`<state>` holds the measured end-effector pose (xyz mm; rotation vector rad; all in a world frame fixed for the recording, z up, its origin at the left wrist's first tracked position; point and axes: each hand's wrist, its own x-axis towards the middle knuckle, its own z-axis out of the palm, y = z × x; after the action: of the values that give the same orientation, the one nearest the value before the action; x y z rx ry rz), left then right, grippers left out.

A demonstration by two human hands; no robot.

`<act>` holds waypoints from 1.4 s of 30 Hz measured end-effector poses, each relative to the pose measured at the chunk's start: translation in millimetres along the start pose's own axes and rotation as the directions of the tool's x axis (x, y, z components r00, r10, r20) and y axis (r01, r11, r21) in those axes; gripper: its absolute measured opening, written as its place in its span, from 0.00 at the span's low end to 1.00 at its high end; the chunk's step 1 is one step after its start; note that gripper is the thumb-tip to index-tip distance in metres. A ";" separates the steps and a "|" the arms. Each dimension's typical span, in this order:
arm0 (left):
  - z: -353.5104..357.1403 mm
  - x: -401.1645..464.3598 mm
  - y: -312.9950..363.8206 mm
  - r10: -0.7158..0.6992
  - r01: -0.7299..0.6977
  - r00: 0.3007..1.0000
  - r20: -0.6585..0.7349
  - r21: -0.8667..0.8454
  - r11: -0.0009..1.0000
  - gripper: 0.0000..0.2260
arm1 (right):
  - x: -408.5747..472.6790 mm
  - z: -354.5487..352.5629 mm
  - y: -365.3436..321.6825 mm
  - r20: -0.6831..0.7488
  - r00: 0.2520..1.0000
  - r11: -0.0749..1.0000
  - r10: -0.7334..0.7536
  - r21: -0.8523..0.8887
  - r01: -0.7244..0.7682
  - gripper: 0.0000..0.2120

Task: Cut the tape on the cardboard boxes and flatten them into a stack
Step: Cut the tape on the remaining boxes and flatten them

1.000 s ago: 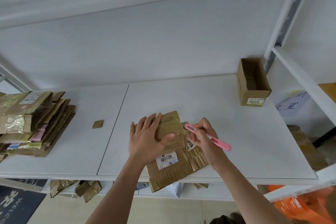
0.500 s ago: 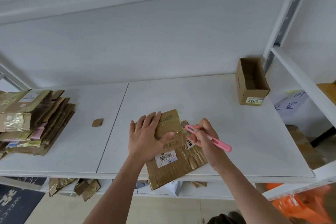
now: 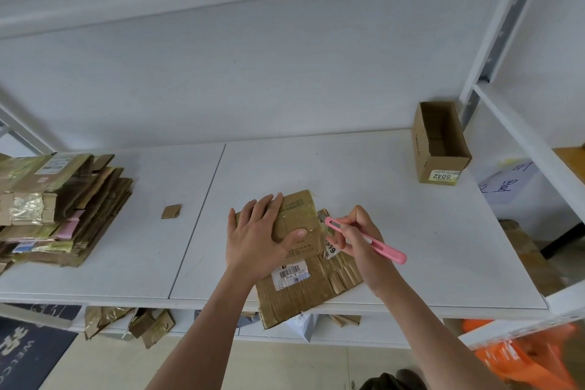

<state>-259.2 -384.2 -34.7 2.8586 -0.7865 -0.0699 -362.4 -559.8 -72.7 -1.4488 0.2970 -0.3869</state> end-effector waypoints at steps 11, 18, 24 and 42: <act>-0.8 -0.3 0.2 0.003 -0.003 1.000 -0.005 -0.020 1.000 0.44 | 1.7 -0.4 0.6 -0.004 1.000 1.000 0.015 0.005 -0.015 0.10; -2.1 -0.1 0.6 -0.001 0.001 1.000 0.000 -0.026 1.000 0.44 | 0.1 0.2 -0.9 -0.002 0.999 0.999 0.034 -0.002 -0.034 0.10; -11.7 1.9 1.6 -0.021 0.026 0.999 0.046 -0.112 0.993 0.45 | 1.5 -4.3 -19.9 0.071 0.997 0.999 0.015 -0.039 -0.012 0.08; -54.6 9.4 18.4 -0.476 0.495 0.867 0.148 -0.365 0.788 0.42 | -19.7 40.8 -30.8 -0.118 0.992 0.996 0.040 0.083 -0.030 0.03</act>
<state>-255.4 -396.0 22.4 2.5905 -0.0016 -0.3263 -365.2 -517.0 -38.5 -1.3419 0.3985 -0.4534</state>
